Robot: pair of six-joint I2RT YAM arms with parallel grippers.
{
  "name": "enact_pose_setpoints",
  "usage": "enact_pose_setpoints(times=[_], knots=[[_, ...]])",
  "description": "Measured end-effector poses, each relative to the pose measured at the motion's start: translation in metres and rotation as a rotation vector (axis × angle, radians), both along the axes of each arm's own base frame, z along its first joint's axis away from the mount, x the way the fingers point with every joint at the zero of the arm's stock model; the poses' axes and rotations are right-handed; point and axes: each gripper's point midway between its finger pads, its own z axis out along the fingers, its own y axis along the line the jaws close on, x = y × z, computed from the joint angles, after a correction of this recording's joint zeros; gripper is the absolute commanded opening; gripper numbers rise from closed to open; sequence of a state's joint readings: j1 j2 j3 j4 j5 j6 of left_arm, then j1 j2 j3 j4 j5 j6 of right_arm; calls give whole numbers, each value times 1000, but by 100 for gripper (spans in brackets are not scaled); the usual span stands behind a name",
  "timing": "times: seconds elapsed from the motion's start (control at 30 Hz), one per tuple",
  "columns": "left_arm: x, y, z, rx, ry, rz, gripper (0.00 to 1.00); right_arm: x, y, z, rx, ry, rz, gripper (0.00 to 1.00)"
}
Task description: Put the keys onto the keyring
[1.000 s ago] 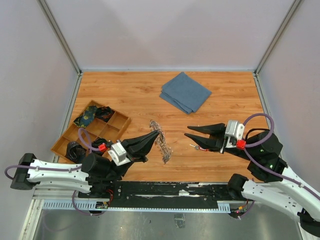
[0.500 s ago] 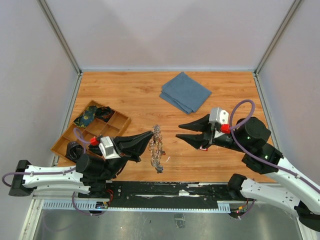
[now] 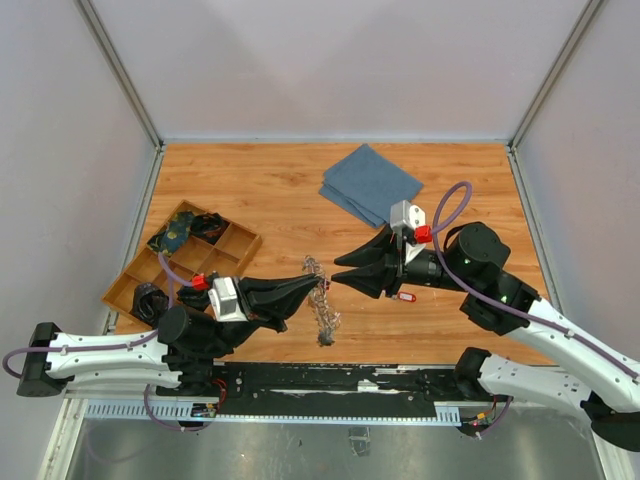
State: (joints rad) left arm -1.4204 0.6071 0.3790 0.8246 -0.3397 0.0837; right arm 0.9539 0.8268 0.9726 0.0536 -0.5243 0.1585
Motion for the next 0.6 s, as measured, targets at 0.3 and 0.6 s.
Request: enact_pose_setpoints(times=[0.3,0.6], knots=[[-9,-7,-3,22,-23,-52,1,-9,4,0,9,11,57,31],[-12,-11,-5,33,-27,-72,1,-17,7,-16,-18,30,115,25]])
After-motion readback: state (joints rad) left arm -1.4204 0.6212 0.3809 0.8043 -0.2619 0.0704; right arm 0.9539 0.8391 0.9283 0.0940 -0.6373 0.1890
